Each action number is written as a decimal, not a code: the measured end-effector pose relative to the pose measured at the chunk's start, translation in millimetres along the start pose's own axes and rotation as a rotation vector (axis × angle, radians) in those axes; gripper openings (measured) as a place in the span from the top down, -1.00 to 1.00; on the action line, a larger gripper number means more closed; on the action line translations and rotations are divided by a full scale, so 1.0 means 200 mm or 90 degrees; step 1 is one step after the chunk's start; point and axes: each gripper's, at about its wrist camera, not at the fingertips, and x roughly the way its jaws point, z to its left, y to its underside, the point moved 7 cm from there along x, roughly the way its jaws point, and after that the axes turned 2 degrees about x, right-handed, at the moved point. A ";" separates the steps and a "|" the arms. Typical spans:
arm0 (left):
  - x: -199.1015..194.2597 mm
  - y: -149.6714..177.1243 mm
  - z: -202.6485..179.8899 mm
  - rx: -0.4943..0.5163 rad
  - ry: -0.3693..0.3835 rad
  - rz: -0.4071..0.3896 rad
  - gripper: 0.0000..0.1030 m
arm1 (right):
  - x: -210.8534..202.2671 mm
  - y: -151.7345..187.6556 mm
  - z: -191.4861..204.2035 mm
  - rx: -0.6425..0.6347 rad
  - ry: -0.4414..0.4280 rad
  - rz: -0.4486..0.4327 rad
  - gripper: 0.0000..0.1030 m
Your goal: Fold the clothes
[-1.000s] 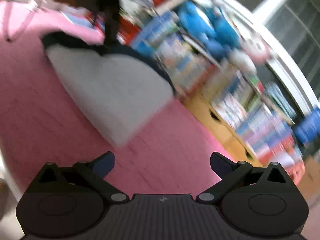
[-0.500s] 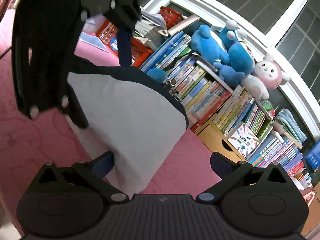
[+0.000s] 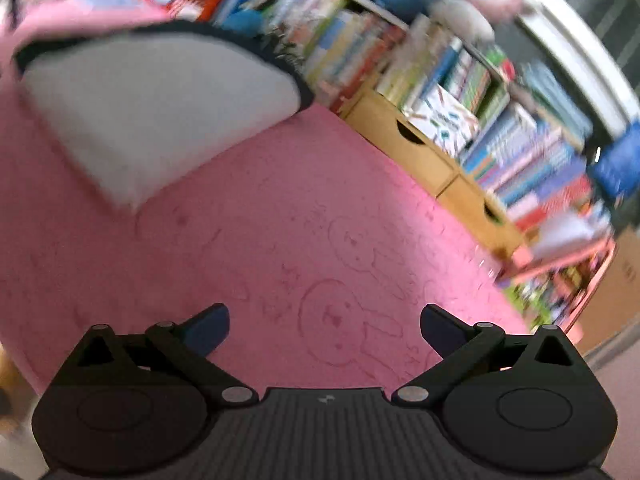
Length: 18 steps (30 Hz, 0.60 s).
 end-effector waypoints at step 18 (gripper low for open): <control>0.32 -0.45 -0.05 -0.226 0.115 -0.094 -0.91 | 0.99 -1.06 0.28 0.204 -0.258 0.078 0.40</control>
